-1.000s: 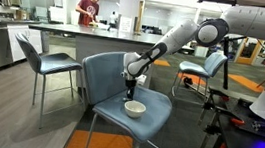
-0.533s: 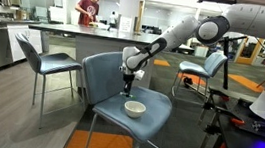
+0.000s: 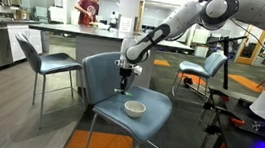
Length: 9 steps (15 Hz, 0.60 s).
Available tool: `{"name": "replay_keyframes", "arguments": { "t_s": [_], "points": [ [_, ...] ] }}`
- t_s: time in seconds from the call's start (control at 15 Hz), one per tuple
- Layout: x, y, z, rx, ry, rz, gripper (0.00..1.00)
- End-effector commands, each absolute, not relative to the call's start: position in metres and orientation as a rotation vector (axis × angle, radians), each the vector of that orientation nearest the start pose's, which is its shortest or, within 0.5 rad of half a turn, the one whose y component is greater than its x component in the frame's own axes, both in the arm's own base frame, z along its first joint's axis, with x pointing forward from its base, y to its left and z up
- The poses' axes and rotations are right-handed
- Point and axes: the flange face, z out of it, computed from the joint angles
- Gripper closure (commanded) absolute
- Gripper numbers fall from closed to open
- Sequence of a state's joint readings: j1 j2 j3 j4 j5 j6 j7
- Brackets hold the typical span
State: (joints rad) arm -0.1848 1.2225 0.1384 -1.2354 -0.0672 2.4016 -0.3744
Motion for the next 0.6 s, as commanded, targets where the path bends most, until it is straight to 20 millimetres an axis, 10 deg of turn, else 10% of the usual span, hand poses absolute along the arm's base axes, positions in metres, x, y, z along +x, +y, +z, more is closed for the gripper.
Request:
{"name": "replay_keyframes", "arguments": {
  "t_s": [0.0,0.53],
  "points": [
    [0.678,-0.043,0.030,-2.973,-0.511,0.034,0.95],
    [0.610,-0.016,0.033,-2.927,-0.668,-0.094,0.95]
  ]
}}
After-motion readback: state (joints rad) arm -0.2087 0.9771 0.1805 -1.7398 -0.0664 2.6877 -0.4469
